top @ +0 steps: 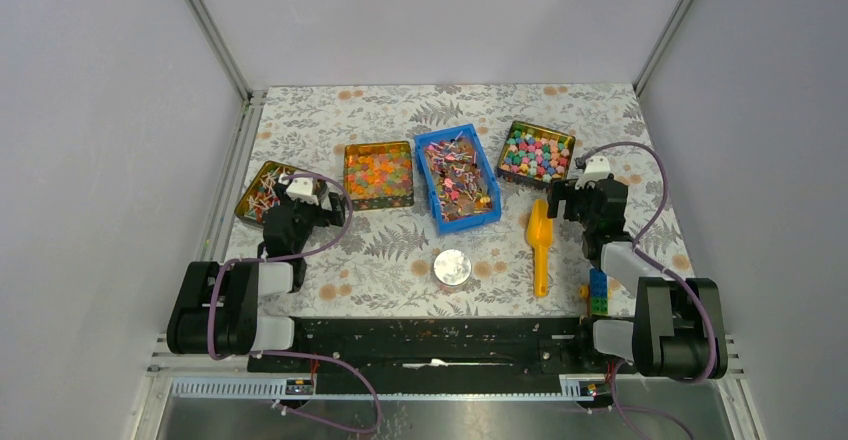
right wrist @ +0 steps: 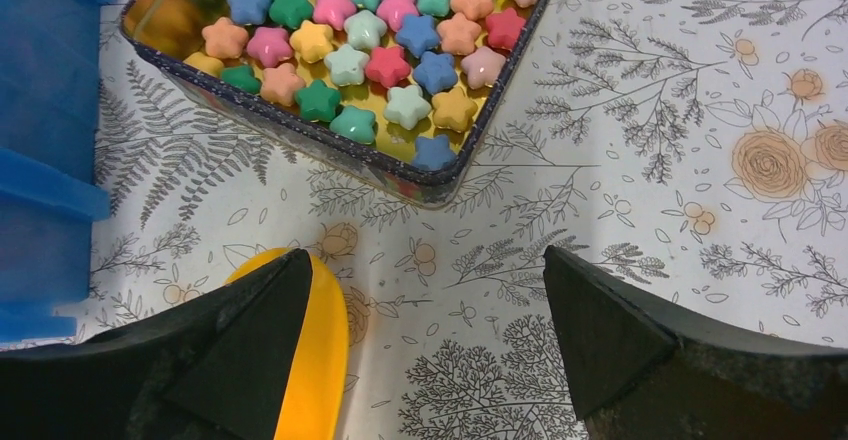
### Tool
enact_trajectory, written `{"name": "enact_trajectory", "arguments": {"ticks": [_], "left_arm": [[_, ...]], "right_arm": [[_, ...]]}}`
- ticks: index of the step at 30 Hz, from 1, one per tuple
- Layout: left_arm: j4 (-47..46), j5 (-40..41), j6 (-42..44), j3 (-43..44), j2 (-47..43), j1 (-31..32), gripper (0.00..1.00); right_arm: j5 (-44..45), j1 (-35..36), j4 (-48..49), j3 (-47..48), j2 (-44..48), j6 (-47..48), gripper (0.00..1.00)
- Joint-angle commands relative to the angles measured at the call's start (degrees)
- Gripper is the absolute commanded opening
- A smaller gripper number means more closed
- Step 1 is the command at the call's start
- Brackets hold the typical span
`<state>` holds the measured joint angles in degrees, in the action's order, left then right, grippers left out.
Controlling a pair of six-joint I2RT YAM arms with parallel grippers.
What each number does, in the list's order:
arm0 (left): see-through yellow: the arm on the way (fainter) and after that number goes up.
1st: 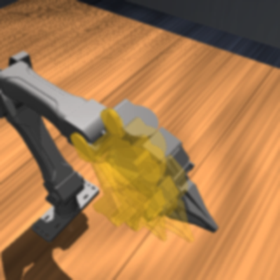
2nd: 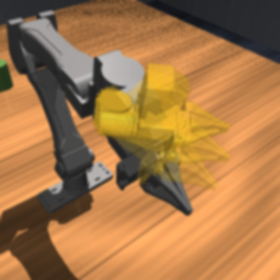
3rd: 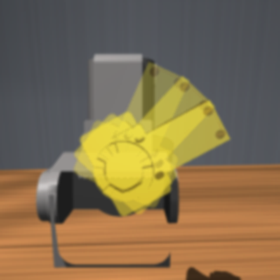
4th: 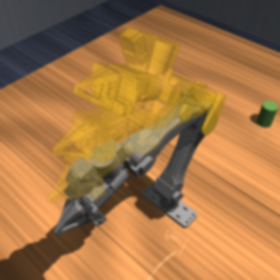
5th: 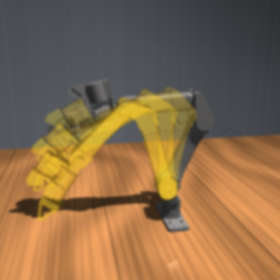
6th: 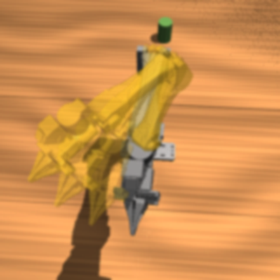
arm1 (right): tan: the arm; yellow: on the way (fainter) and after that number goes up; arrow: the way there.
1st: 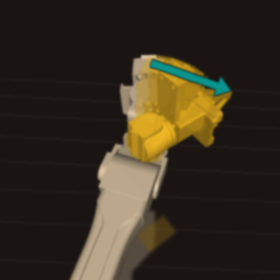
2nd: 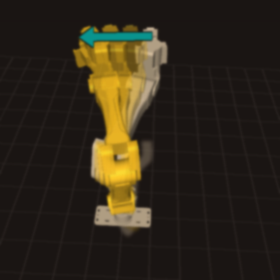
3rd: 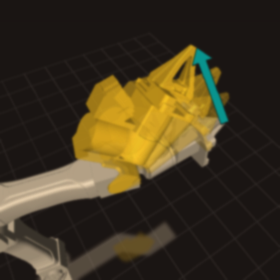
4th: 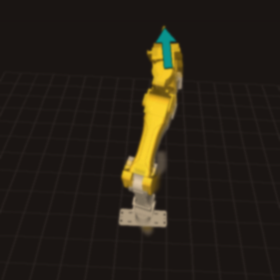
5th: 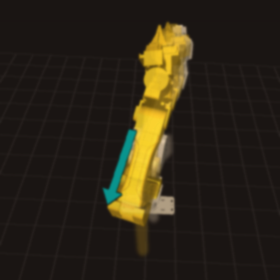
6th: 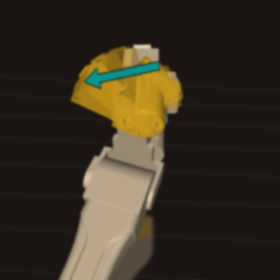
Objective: Pack the candies
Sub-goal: Reset both arms
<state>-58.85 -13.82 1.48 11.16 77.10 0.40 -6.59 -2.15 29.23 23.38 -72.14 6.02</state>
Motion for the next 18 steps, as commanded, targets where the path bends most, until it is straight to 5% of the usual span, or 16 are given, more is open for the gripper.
{"name": "enact_trajectory", "arguments": {"ticks": [1,4,7,9,13,18], "left_arm": [[-4.4,-1.6,-0.1,1.1,-0.2,-0.3,0.99],[-4.4,-1.6,-0.1,1.1,-0.1,-0.3,0.99],[-4.4,-1.6,-0.1,1.1,-0.1,-0.3,0.99],[-4.4,-1.5,-0.1,1.1,-0.2,-0.3,0.99],[-3.5,1.3,-1.2,1.7,0.0,-0.3,0.99],[-1.6,13.3,-6.0,2.7,0.0,-0.3,0.99]], "right_arm": [[-4.6,-0.2,4.5,-1.3,2.8,1.3,0.92],[-10.4,-0.2,14.6,-5.8,2.6,-1.8,0.94],[-5.9,-0.1,29.5,-8.1,-6.3,-5.3,0.95],[-3.7,-0.4,23.1,-6.0,-5.3,-5.1,0.97],[-3.1,-0.4,26.2,-6.8,-6.3,-5.7,0.99],[-2.9,-0.4,26.7,-6.9,-6.4,-5.7,1.0]]}}
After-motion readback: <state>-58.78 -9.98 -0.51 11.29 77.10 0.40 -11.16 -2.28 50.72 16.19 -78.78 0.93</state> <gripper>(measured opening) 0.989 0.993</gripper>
